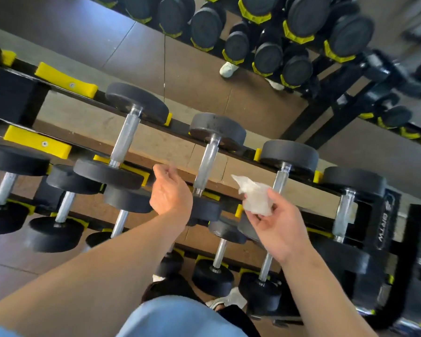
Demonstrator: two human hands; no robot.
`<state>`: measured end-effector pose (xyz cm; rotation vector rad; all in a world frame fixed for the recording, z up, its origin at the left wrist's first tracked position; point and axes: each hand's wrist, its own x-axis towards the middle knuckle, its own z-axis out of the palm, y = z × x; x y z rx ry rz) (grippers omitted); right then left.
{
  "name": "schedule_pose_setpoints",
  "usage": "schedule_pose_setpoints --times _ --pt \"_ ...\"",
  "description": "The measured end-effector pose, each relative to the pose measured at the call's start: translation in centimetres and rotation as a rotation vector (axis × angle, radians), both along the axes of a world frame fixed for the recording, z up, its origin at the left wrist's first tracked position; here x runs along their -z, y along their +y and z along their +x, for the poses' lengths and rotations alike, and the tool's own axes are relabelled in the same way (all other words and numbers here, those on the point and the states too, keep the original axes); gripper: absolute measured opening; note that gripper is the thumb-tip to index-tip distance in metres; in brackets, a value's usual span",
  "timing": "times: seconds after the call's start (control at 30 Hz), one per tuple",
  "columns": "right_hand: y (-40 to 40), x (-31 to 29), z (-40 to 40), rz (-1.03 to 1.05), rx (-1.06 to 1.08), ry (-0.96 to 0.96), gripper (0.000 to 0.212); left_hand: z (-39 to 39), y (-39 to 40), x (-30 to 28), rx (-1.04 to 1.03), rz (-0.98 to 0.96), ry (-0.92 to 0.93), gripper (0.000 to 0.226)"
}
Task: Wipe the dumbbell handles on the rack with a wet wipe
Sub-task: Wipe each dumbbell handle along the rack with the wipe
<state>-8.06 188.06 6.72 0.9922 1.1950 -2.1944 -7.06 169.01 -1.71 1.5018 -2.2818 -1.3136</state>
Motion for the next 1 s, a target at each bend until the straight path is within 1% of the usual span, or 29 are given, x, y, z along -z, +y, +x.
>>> schedule_pose_setpoints --times 0.07,0.1,0.13,0.2,0.27,0.33,0.4,0.43,0.47,0.5,0.53,0.63,0.67,0.7,0.8,0.87,0.93,0.97,1.0 --pt "1.9 -0.8 0.1 -0.008 0.038 0.005 0.044 0.7 1.2 -0.9 0.190 -0.085 0.114 0.021" --pt "2.8 -1.2 0.0 0.005 0.042 0.012 0.044 1.2 2.2 -1.5 0.282 -0.095 0.180 0.023" --pt "3.7 -1.5 -0.1 0.027 0.041 0.016 0.045 1.7 3.6 -1.9 0.348 -0.068 0.242 0.024" --pt "5.8 -1.9 -0.4 0.083 0.033 0.001 0.042 2.5 6.8 -2.2 0.408 0.011 0.320 0.020" --pt "7.8 -1.9 -0.6 0.113 0.027 -0.035 0.037 2.7 9.8 -2.3 0.386 0.070 0.317 0.018" --pt "9.8 -1.7 -0.7 0.078 0.006 -0.048 0.038 2.5 12.6 -2.1 0.311 0.134 0.274 0.016" --pt "11.8 -1.3 -0.9 0.010 -0.072 -0.017 0.040 2.0 15.2 -1.9 0.215 0.188 0.215 0.009" --pt "12.8 -1.0 -1.1 0.012 -0.135 0.013 0.040 1.6 16.4 -1.8 0.169 0.200 0.188 0.006" --pt "13.6 -0.5 -1.4 0.061 -0.206 0.044 0.039 1.1 17.3 -1.5 0.129 0.200 0.168 0.005" --pt "14.2 0.0 -1.8 0.164 -0.280 0.085 0.036 0.5 18.2 -1.4 0.092 0.205 0.158 0.005" --pt "14.8 0.4 -2.4 0.321 -0.363 0.140 0.033 -0.1 19.0 -1.2 0.054 0.222 0.150 0.006" --pt "16.2 1.3 -5.0 0.869 -0.643 0.395 0.030 -2.0 21.0 -1.0 -0.113 0.277 0.104 0.012" --pt "16.5 1.5 -6.0 1.002 -0.723 0.507 0.030 -2.4 21.5 -0.9 -0.168 0.263 0.084 0.012" --pt "16.6 1.8 -7.1 1.087 -0.789 0.622 0.029 -2.6 21.9 -0.8 -0.216 0.241 0.076 0.011" --pt "16.2 3.3 -10.0 1.219 -0.929 0.973 0.031 -2.9 22.5 -0.7 -0.367 0.185 0.070 0.013" --pt "15.5 4.6 -11.5 1.294 -1.025 1.316 0.032 -2.9 22.6 -0.8 -0.445 0.153 0.038 0.016" --pt "14.5 5.8 -12.9 1.342 -1.052 1.639 0.035 -3.1 22.8 -1.0 -0.447 0.130 0.012 0.019" --pt "14.0 6.1 -13.4 1.369 -1.099 1.744 0.038 -3.2 23.0 -1.1 -0.438 0.115 0.000 0.020" --pt "13.4 6.4 -13.8 1.397 -1.188 1.802 0.041 -3.3 23.0 -1.1 -0.427 0.093 -0.018 0.021"
